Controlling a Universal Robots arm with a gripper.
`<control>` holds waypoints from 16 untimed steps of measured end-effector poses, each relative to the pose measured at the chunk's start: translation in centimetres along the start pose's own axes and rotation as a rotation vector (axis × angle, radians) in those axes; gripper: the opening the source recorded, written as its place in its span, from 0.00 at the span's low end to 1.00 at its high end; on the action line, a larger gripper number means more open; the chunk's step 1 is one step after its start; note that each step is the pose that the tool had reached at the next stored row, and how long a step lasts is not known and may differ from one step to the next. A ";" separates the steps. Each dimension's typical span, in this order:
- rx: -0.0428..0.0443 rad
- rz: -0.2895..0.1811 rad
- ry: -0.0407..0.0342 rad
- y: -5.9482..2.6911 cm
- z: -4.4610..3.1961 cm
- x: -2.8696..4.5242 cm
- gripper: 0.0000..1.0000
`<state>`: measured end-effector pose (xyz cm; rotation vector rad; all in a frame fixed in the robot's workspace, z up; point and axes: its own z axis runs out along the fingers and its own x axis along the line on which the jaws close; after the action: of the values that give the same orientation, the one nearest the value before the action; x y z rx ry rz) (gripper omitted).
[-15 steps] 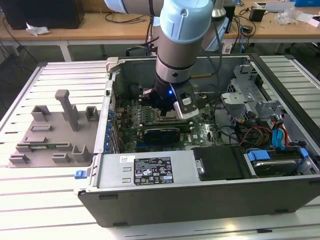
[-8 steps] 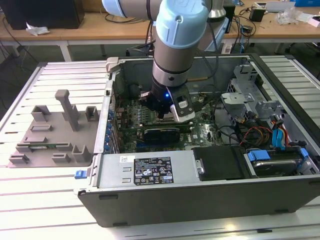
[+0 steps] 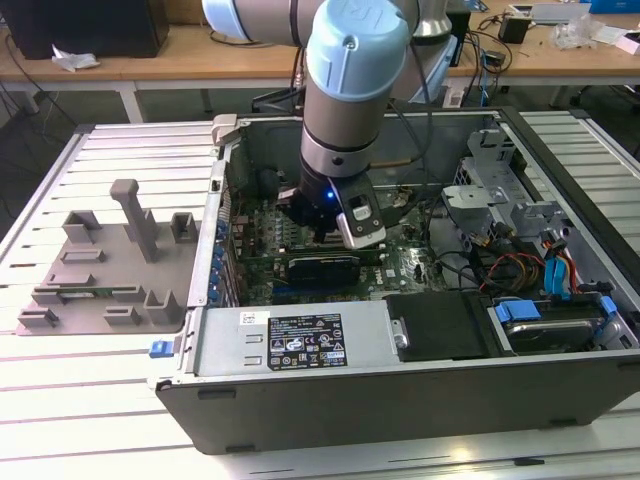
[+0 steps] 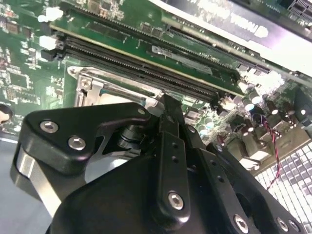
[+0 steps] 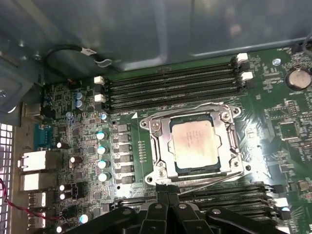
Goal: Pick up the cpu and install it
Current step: 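Install the second cpu locking lever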
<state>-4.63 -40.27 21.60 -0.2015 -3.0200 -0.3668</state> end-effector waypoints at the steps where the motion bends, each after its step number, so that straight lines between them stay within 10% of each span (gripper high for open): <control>1: -0.0001 0.000 0.0000 -0.06 0.20 0.07 0.11; 12: -0.0017 0.000 0.0003 -0.43 1.46 0.54 0.11; 16: -0.0466 -0.004 0.0067 -0.75 1.36 0.50 0.11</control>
<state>-5.33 -40.60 20.16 -0.1978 -3.0076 -0.4375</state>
